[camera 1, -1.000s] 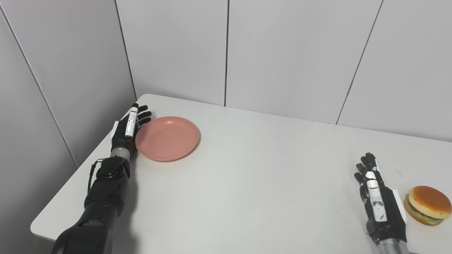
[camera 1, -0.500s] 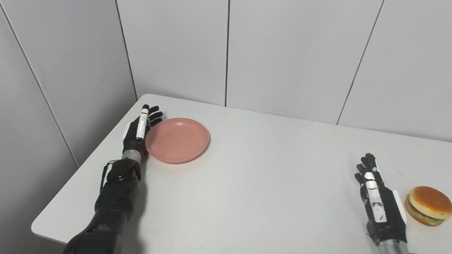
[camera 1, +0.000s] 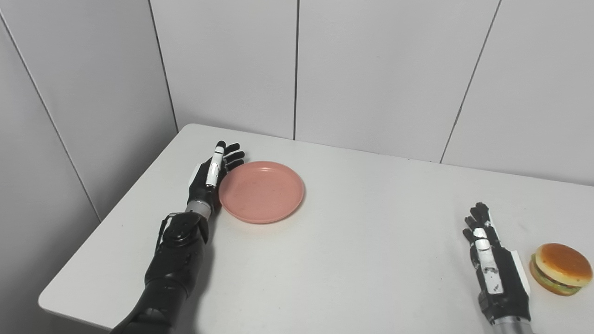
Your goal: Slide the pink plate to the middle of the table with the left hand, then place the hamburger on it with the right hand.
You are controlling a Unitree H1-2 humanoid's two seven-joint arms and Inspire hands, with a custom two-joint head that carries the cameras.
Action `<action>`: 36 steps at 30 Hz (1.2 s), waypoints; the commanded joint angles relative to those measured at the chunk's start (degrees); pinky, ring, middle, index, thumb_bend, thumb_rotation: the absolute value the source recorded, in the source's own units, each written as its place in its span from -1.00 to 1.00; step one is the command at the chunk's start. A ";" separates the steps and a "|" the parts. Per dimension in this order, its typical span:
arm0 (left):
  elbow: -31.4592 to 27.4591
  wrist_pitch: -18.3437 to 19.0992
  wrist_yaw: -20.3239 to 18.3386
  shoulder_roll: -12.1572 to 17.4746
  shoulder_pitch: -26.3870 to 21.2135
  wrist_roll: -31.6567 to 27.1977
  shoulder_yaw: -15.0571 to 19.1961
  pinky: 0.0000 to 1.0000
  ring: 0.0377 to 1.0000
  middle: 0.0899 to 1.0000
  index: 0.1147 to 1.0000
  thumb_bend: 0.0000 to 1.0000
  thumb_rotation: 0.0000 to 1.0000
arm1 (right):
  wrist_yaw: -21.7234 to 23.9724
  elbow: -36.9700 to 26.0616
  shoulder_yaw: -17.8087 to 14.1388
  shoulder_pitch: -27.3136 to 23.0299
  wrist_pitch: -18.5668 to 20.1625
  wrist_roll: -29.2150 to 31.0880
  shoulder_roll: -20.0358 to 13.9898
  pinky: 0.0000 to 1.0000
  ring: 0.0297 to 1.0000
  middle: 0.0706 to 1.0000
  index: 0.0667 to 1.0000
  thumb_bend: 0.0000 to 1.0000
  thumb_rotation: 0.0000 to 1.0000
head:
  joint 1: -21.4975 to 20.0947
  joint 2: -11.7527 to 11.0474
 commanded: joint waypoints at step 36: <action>-15.37 4.74 -5.03 -9.78 8.13 2.43 -9.46 0.59 0.63 0.57 0.49 -0.06 0.99 | -3.60 -3.01 2.13 1.49 4.28 -4.91 4.27 0.99 1.00 1.00 1.00 0.11 0.73 | -15.46 3.80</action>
